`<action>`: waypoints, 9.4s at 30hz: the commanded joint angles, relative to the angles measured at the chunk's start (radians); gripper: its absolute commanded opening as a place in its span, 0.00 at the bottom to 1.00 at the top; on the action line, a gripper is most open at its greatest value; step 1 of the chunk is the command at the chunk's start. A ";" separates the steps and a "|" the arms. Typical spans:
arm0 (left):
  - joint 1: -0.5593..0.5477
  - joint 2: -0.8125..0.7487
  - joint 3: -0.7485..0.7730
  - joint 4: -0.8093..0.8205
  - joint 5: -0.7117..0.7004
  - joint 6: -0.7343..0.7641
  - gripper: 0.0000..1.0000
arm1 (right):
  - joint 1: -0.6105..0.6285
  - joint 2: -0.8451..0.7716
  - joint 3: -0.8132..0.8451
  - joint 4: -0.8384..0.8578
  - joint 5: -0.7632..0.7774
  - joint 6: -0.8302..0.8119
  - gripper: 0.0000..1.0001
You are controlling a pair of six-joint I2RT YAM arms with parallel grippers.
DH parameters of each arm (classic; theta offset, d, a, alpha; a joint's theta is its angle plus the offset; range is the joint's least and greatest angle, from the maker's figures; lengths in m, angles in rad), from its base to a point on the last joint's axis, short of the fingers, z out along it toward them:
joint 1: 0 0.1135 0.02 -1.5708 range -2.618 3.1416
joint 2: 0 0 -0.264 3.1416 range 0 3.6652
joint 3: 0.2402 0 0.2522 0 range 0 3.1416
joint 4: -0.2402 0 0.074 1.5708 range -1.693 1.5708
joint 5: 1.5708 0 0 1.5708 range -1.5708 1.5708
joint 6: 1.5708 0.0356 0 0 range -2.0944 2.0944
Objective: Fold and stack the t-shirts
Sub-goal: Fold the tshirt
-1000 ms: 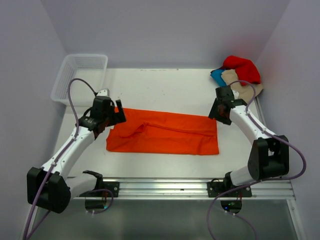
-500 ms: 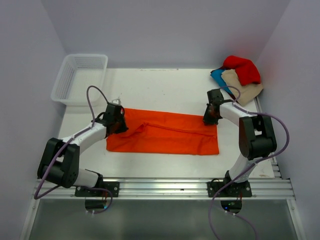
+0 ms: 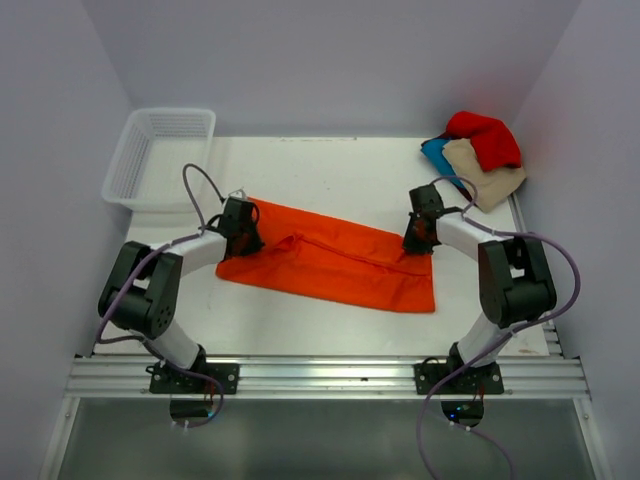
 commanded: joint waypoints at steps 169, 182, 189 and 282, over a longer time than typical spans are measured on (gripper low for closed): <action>-0.524 -0.662 -0.656 -0.085 0.364 -0.358 0.00 | 0.870 -0.835 -0.718 -0.004 0.004 0.730 0.00; -0.522 -0.859 -0.394 -0.225 0.128 -0.246 0.00 | 0.869 -0.800 -0.541 -0.017 0.123 0.563 0.00; -0.522 -0.690 -0.260 -0.209 0.035 -0.150 0.00 | 0.840 -0.675 -0.370 -0.043 0.218 0.413 0.00; -0.140 0.030 0.021 0.182 0.235 0.229 0.34 | 0.252 -0.246 -0.143 0.250 -0.039 0.123 0.46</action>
